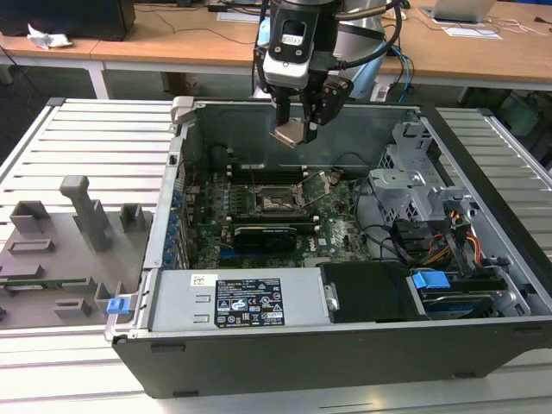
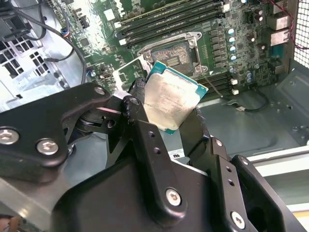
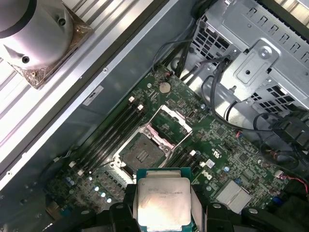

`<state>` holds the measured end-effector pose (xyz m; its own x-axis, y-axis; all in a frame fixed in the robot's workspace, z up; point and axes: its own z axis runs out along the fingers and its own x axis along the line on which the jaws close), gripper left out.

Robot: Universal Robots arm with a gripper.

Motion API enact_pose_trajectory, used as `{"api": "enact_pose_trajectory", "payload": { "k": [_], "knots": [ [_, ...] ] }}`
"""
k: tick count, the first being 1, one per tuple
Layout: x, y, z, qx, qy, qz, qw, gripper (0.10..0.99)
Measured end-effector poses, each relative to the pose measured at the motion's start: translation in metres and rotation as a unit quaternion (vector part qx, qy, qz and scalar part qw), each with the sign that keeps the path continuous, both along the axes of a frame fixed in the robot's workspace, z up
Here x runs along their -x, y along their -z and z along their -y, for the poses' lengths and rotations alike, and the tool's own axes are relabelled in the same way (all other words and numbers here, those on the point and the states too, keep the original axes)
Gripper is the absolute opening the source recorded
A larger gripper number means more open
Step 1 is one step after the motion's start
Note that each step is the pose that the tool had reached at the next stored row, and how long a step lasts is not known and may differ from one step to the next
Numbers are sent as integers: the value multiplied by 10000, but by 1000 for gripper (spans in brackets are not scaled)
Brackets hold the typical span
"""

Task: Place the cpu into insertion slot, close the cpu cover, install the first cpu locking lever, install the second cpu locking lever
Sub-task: 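Place the cpu into insertion slot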

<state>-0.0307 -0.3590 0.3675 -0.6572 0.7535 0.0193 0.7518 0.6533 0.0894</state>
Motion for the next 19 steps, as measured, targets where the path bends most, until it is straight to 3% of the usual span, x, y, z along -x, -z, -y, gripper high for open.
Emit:
{"api": "enact_pose_trajectory", "payload": {
  "k": [19],
  "knots": [
    [0,12,0,0,475,0,9989,529]
  ]
}}
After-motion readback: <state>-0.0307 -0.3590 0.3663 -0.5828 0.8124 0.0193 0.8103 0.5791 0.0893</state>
